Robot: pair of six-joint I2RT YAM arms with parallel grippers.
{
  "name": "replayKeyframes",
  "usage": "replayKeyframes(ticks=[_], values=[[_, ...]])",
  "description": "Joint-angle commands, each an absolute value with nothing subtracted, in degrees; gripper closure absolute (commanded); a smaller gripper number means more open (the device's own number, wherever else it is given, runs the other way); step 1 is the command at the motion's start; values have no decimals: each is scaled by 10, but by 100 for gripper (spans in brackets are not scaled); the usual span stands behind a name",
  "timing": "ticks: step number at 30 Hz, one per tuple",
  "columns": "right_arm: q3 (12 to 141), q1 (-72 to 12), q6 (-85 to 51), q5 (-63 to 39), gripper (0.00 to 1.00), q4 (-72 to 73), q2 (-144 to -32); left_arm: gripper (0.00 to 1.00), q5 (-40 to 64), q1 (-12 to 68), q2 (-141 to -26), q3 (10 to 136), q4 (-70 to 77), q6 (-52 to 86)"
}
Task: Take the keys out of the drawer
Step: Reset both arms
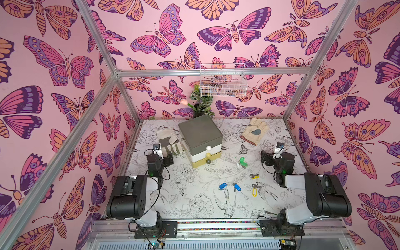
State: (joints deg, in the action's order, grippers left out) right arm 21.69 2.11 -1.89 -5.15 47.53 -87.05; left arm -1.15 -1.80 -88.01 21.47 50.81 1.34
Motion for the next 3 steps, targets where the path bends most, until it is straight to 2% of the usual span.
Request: replayKeyframes(ticks=[1,3], values=[[228,22,-25,-45,1,472,-864,0,-2,-16,-889,215,515,5],[229,22,-25,-45,1,472,-864,0,8,-15,-887,211,523,0]])
